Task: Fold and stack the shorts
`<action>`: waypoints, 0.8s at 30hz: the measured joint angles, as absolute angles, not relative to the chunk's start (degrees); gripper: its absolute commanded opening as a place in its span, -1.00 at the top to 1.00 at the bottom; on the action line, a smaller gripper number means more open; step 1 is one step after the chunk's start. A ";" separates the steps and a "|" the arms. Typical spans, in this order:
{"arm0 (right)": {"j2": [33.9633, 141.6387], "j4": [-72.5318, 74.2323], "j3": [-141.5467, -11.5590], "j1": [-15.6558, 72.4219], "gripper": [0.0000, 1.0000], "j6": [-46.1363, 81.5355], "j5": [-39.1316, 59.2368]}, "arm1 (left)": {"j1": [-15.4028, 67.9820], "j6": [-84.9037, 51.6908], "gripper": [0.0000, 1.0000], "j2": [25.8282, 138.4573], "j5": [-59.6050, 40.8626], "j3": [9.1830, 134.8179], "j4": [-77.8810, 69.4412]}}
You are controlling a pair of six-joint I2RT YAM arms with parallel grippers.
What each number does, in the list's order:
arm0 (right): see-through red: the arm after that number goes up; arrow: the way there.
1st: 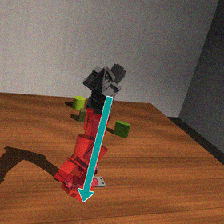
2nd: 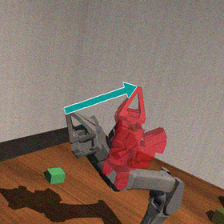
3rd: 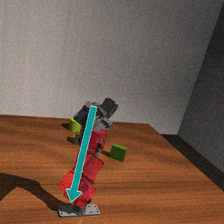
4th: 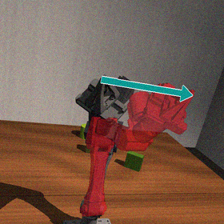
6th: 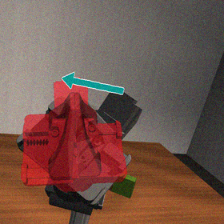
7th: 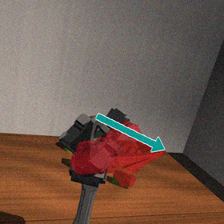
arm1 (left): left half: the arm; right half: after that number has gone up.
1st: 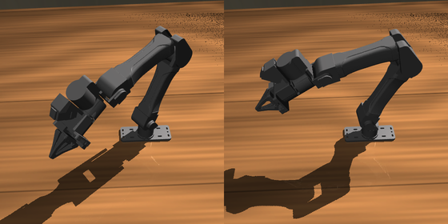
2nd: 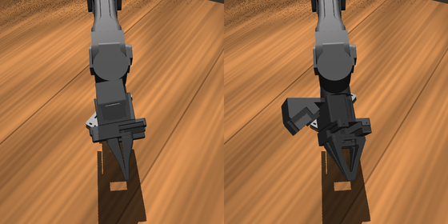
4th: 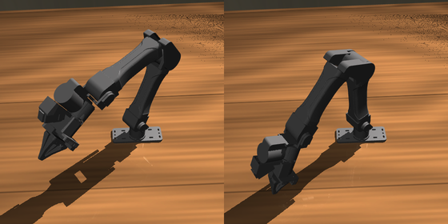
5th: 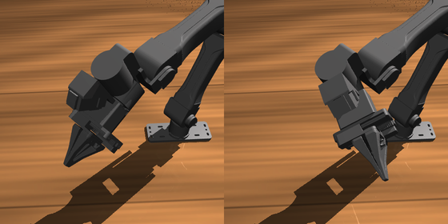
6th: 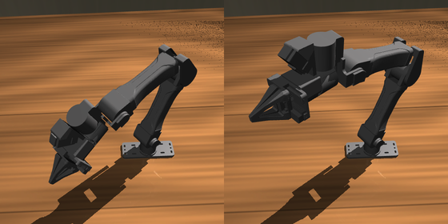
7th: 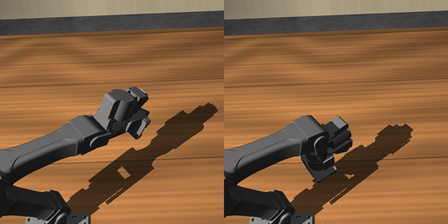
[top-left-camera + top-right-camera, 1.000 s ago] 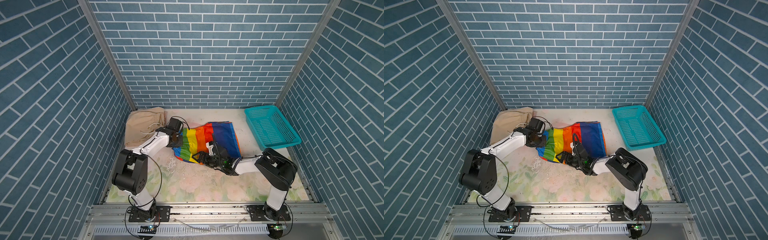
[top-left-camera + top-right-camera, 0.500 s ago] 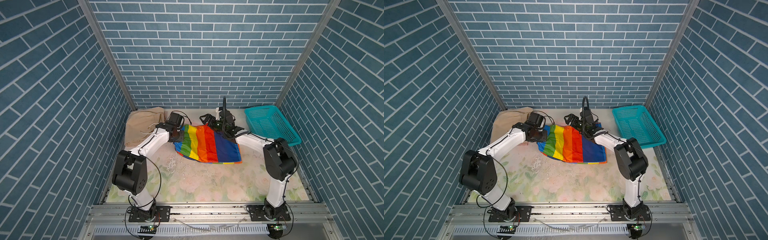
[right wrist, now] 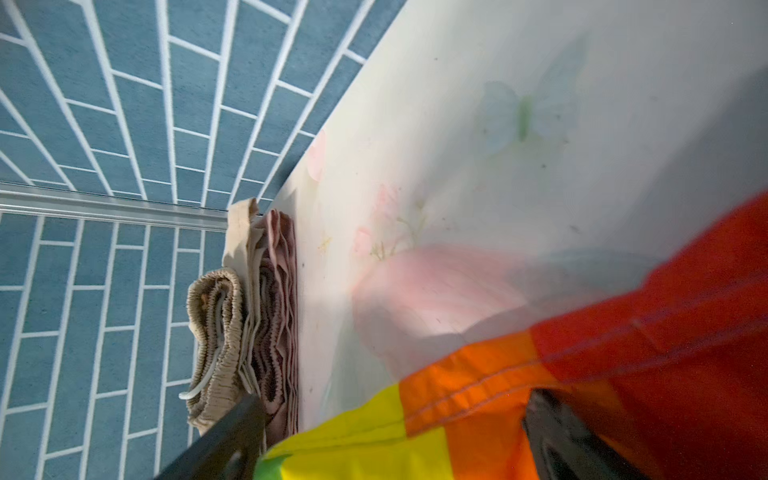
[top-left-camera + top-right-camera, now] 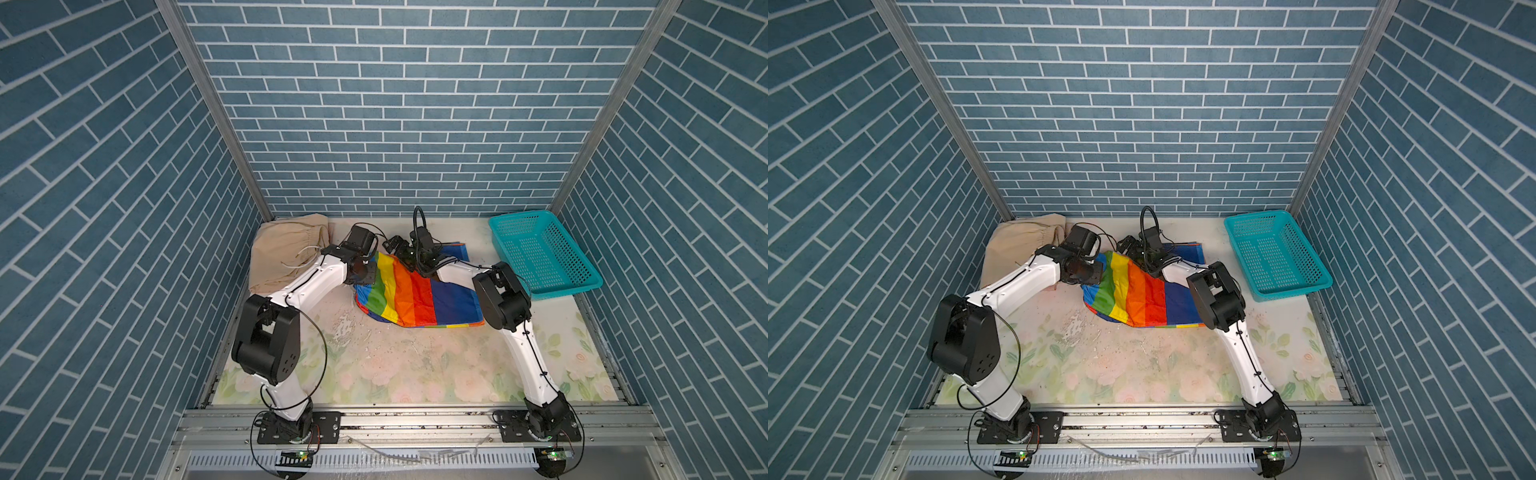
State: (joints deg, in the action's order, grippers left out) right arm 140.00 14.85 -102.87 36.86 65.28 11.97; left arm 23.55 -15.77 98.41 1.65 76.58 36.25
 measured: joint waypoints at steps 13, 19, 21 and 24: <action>140.84 12.99 -105.60 35.97 -0.97 65.87 14.24 | 26.52 -12.86 1.00 98.61 3.84 80.73 39.31; 123.15 8.73 -90.56 31.94 -0.97 60.93 17.32 | 26.70 -10.20 1.00 99.15 7.68 81.82 42.85; 116.18 6.66 -86.48 30.20 -0.97 57.65 17.58 | 26.70 -9.41 1.00 99.15 8.93 81.84 43.94; 106.43 2.22 -81.34 27.35 -0.97 51.13 17.04 | 26.70 -8.23 1.00 99.15 10.37 82.46 45.98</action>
